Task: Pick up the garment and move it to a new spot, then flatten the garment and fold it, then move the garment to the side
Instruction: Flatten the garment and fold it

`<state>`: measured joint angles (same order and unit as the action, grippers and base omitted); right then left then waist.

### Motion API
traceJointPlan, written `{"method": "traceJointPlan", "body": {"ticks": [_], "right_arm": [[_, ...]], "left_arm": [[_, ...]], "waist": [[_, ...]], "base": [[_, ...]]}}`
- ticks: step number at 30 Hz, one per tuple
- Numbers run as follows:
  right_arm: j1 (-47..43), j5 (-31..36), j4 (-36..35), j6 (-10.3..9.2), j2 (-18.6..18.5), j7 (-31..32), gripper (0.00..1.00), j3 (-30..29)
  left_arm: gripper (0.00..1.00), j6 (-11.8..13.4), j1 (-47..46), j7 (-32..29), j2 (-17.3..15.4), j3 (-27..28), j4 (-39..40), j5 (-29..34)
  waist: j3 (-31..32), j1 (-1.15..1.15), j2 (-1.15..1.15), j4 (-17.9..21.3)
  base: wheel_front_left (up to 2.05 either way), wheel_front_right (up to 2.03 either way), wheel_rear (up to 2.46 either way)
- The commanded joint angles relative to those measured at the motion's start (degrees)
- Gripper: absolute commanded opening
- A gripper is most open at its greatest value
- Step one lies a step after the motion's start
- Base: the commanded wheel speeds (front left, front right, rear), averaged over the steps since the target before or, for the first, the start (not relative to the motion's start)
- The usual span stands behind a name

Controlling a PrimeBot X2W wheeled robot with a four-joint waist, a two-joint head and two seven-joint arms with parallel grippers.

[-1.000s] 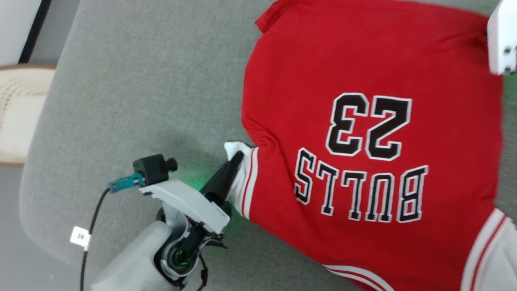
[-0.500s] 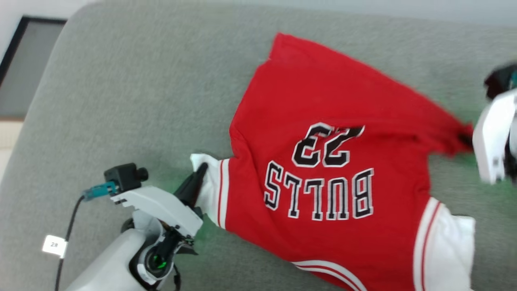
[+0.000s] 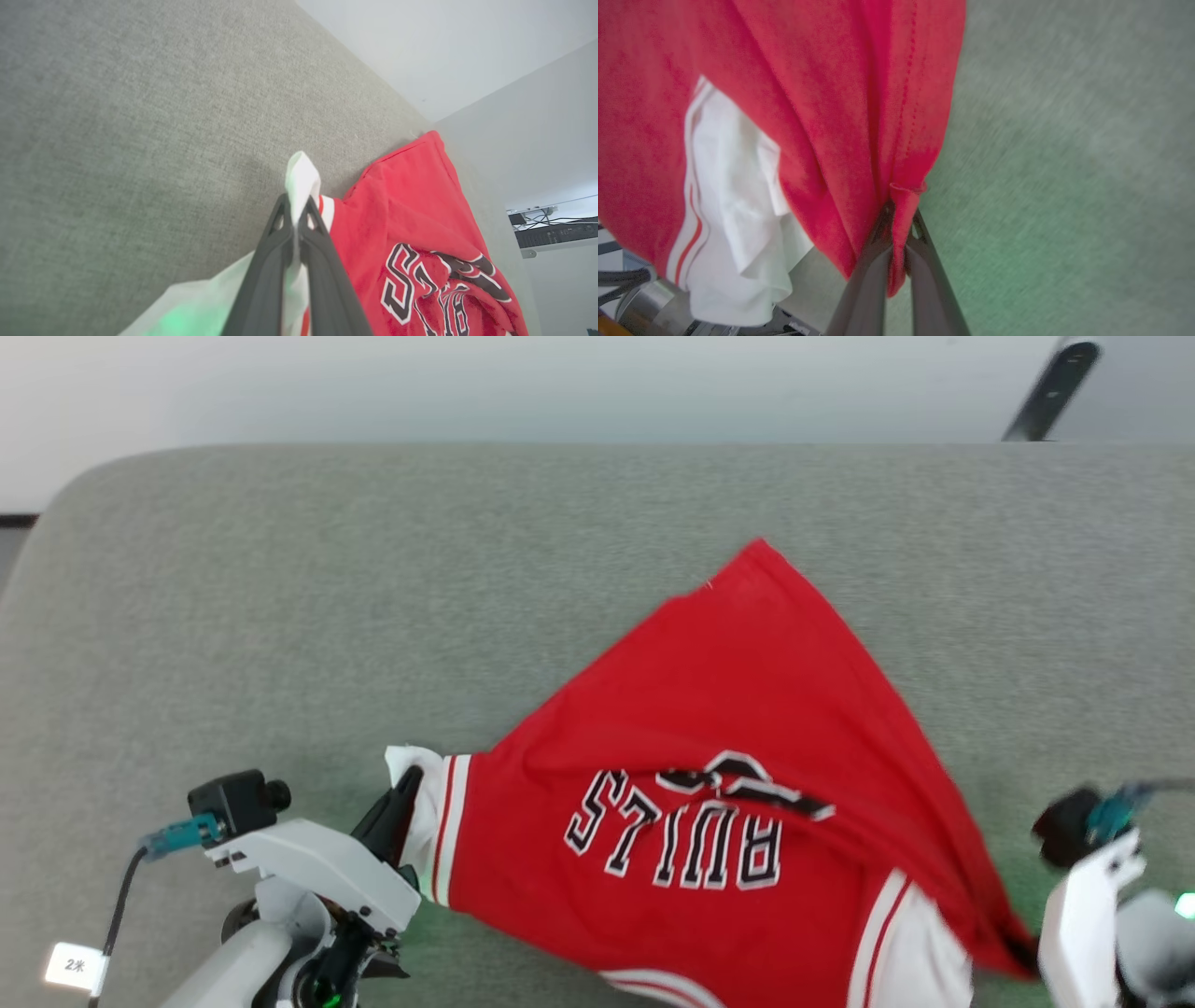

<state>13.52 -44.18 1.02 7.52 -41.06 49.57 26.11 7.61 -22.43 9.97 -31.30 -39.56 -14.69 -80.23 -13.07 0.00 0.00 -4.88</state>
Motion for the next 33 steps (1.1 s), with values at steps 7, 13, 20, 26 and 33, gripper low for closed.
{"method": "traceJointPlan", "body": {"ticks": [7, 13, 20, 26, 33], "right_arm": [[-9.8, 5.0, -5.6, -0.07, 4.5, 2.5, 0.00, -3.0], [-9.3, 7.7, -8.6, -0.07, 6.4, 1.3, 1.00, -6.9], [-1.2, 7.0, -17.8, -0.07, 7.3, 5.1, 1.00, -14.8], [13.9, 12.7, -15.0, -0.07, 7.8, 3.2, 1.00, -10.9], [31.2, 18.2, 2.5, -0.07, 8.4, -4.6, 1.00, 0.3]], "left_arm": [[0.00, 1.1, 1.6, 0.6, -0.5, 0.4, 1.8, -0.2], [0.00, 1.5, 1.1, 0.3, -0.5, 0.2, 2.7, 0.1], [0.00, 1.1, 0.7, 0.5, 0.4, 0.0, 3.6, 0.5], [0.00, 0.5, -1.3, 0.6, 1.6, -0.1, 4.1, 0.8], [0.00, -1.1, -4.9, 0.2, 4.3, -0.9, 2.9, 1.8]], "waist": [[0.0, 0.00, 0.00, 2.3], [-0.4, 0.00, 0.00, 1.7], [-1.6, 0.00, 0.00, -0.2], [-4.9, 0.00, 0.00, -2.8], [-10.2, 0.00, 0.00, -6.9]], "base": [[0.00, 0.00, 0.00], [0.00, 0.00, 0.00], [0.00, 0.00, 0.00], [0.00, 0.00, 0.00], [0.00, 0.00, 0.00]]}}
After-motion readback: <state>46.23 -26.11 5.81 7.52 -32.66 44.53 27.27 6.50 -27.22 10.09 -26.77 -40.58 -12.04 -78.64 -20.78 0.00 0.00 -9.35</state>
